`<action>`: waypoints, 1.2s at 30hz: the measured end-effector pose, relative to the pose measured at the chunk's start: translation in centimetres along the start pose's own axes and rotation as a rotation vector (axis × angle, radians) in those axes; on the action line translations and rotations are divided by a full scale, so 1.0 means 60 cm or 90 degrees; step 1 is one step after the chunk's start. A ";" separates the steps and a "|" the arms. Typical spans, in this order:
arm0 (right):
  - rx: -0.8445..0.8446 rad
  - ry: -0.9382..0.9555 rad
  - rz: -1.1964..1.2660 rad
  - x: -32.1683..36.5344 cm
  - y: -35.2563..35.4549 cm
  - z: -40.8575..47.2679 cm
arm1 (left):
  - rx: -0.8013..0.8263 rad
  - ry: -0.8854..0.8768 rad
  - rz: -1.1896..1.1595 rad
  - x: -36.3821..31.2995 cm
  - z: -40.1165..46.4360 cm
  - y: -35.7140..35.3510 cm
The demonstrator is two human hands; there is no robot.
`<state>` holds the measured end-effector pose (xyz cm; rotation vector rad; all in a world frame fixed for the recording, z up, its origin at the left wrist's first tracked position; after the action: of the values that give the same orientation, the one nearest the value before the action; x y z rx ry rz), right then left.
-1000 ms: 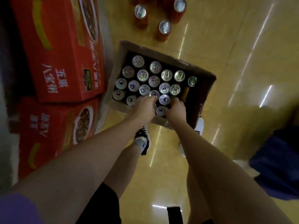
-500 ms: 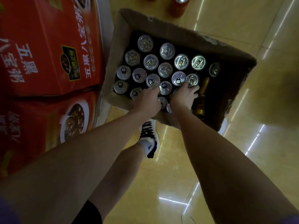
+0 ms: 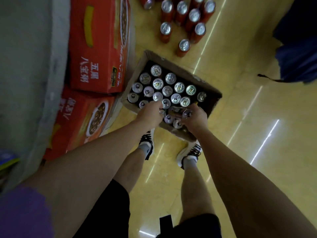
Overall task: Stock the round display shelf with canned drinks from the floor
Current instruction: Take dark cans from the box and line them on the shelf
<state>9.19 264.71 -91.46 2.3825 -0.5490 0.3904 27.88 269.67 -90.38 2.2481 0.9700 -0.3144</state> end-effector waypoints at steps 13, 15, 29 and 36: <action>0.040 0.101 -0.085 0.309 0.326 -0.294 | -0.018 -0.075 0.003 -0.252 -0.288 0.285; 0.028 0.133 -0.093 0.373 0.384 -0.347 | -0.021 -0.094 0.020 -0.300 -0.334 0.346; -0.019 0.355 -0.213 0.790 0.730 -0.708 | -0.171 -0.222 -0.031 -0.524 -0.667 0.738; -0.023 0.487 -0.264 0.917 0.801 -0.891 | -0.191 -0.323 -0.168 -0.598 -0.822 0.820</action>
<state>26.76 250.62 -3.73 2.0193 0.2788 1.0104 36.30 257.11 -13.47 1.6534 0.9563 -0.7603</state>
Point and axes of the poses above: each hand's wrist, its own z-axis towards the middle knuckle, its own y-axis out of the back of the hand, x = y × z, the point moved 8 cm from there along z, towards the middle knuckle, and after that the axes turned 5 degrees about x, right-handed, at the moved point
